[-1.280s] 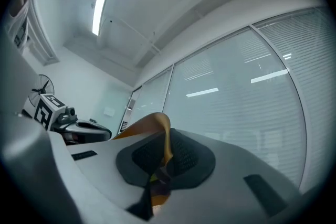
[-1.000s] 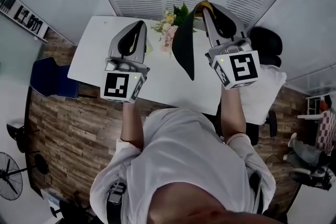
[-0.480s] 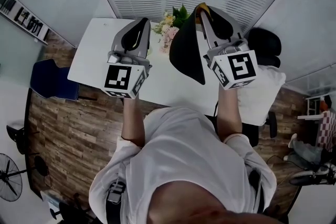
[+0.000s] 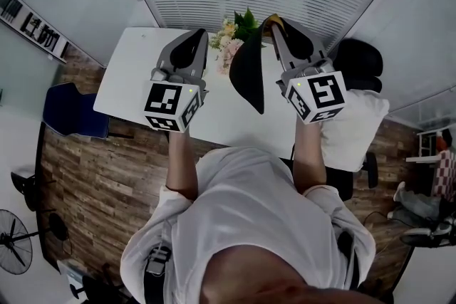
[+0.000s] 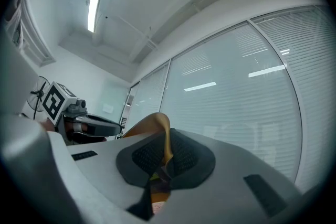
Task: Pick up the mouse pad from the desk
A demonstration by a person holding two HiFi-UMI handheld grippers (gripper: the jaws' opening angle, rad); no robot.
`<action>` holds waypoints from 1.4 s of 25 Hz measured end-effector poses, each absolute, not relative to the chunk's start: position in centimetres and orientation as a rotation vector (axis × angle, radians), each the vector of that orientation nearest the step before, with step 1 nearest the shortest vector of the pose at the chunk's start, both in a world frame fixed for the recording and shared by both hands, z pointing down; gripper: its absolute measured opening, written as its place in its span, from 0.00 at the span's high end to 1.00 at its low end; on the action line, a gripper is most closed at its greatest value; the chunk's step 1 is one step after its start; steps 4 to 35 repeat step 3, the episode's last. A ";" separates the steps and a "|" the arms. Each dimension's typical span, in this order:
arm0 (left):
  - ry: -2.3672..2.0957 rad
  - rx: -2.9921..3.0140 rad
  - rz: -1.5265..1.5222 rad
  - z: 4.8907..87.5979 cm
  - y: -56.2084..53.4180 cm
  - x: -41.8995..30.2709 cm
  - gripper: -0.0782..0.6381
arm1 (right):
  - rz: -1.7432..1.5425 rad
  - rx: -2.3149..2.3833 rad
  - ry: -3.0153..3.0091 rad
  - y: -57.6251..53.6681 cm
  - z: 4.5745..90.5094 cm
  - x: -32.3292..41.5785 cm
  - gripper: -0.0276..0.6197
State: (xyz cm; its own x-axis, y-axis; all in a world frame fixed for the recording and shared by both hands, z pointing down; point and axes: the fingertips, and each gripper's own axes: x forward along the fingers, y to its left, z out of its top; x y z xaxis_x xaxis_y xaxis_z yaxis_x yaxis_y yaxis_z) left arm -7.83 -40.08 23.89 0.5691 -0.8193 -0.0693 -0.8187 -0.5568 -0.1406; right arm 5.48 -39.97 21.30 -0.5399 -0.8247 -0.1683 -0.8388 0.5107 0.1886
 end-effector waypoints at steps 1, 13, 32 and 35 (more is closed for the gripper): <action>1.382 -2.639 -0.012 23.9 -40.2 -7.7 0.91 | 0.373 -1.474 2.687 -40.0 21.5 5.5 0.92; 1.364 -2.639 -0.023 23.9 -40.5 -7.3 0.91 | 0.353 -1.463 2.703 -40.1 21.7 5.6 0.92; 1.364 -2.639 -0.023 23.9 -40.5 -7.3 0.91 | 0.353 -1.463 2.703 -40.1 21.7 5.6 0.92; 1.364 -2.639 -0.023 23.9 -40.5 -7.3 0.91 | 0.353 -1.463 2.703 -40.1 21.7 5.6 0.92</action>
